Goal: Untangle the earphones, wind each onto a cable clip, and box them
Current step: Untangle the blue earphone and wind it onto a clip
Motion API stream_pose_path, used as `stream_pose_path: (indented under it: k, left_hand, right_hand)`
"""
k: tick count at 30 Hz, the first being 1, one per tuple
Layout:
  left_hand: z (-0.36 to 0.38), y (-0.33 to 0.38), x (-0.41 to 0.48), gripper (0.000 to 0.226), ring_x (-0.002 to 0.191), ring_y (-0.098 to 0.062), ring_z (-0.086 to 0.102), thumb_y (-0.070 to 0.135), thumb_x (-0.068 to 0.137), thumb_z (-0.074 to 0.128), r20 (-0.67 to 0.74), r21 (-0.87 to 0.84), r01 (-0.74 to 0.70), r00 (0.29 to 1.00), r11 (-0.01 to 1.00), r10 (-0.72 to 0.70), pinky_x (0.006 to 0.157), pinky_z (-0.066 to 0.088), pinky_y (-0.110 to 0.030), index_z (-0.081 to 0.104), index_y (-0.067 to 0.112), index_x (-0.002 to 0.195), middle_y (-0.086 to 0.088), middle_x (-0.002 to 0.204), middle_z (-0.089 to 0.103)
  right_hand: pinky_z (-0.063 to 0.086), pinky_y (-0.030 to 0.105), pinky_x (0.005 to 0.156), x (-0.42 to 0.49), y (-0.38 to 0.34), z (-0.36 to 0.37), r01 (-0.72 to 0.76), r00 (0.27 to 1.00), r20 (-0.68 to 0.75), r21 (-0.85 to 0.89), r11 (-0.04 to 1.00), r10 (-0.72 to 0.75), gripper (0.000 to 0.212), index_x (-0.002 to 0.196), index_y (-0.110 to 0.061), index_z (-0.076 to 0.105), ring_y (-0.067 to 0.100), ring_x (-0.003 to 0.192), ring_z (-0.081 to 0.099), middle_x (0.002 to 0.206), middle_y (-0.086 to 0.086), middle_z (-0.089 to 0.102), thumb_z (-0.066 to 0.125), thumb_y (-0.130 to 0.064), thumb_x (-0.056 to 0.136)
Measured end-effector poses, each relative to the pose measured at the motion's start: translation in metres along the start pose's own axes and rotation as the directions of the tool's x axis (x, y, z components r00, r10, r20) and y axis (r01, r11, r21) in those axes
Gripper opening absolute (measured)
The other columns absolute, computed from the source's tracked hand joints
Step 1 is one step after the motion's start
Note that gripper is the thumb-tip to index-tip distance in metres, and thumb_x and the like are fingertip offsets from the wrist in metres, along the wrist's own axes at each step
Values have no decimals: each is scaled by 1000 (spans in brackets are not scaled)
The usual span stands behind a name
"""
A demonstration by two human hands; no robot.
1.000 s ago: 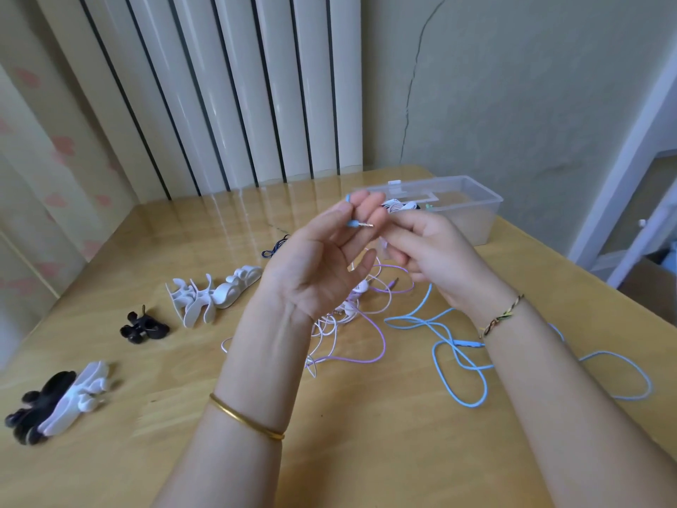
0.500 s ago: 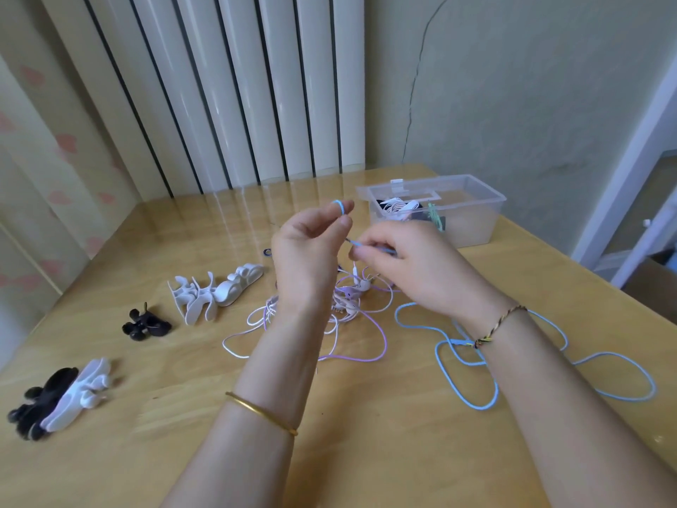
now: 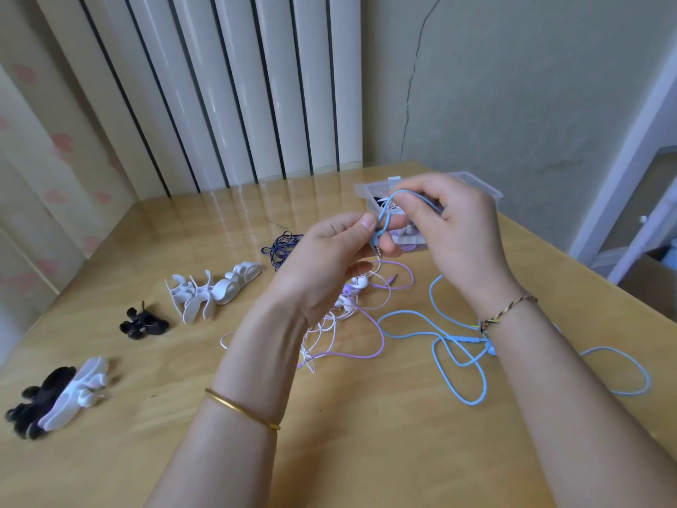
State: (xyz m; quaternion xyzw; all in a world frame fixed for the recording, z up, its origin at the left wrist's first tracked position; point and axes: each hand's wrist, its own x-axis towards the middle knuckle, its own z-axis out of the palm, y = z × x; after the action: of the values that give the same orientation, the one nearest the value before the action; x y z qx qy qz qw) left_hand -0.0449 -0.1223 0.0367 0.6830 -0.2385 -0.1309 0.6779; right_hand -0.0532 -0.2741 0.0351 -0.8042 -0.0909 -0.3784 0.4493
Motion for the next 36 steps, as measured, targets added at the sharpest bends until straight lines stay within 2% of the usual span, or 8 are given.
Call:
stream_pose_path:
  k: [2,5,10,16,20,24,31,36]
  left_hand:
    - [0,2,-1,30,84,-10,60,16,102,35,34,-69,3,999,998,-1,69,33,-27,65,16,105,12,70,61]
    - [-2,7,-1,28,77,-3,63,13,101,36,-2,-179,9,1000,984,-9,67,30,-27,64,19,98,15,69,62]
    - [-5,12,0,22,73,-1,68,8,97,46,-172,-424,15,980,905,-97,62,33,-23,64,20,93,10,75,72]
    - [-5,4,3,23,85,-7,71,-1,93,50,-401,-516,-128,910,847,-107,66,39,-21,62,17,87,3,89,74]
    - [-4,-10,7,20,91,-9,70,-6,89,54,-520,-19,-200,839,980,161,70,48,-14,68,7,95,-3,97,72]
    - [-4,-18,10,21,80,4,63,-2,90,55,-412,337,-152,864,929,291,75,45,-9,71,6,101,3,91,70]
    - [-1,-10,5,30,72,-5,55,15,103,36,-96,59,33,995,998,-27,83,40,-28,66,13,105,10,71,58]
    - [-1,1,1,27,66,-7,50,7,101,36,43,-2,55,998,998,-55,78,40,-26,64,8,101,7,70,53]
  right_hand:
    - [49,33,69,1,3,1,-57,998,21,81,995,55,12,81,-27,65,9,70,62,72,-12,69,60,-20,88]
    - [43,31,63,-1,7,5,-119,985,141,162,980,96,16,82,-23,67,23,65,53,79,25,64,57,-18,93]
    - [27,10,44,-7,4,13,-308,866,457,164,937,204,31,70,-24,64,1,41,34,53,-1,42,50,-19,98]
    - [29,19,53,-14,-1,18,-180,723,673,-36,983,157,32,71,-20,63,4,48,35,51,-5,43,47,-17,98]
    - [34,26,55,-10,-6,10,-133,777,617,-36,990,127,26,75,-20,65,7,50,40,50,-9,43,50,-20,96]
    - [33,23,56,-3,-14,0,-84,890,453,62,995,47,23,69,-17,61,4,53,40,52,-10,45,55,-18,92]
    - [33,12,55,1,5,2,-87,985,158,148,985,63,19,74,-10,56,-1,54,43,58,-12,49,51,-12,93]
    - [41,20,65,2,11,8,-86,992,103,128,988,73,19,76,-10,57,9,66,52,69,-5,58,50,-22,89]
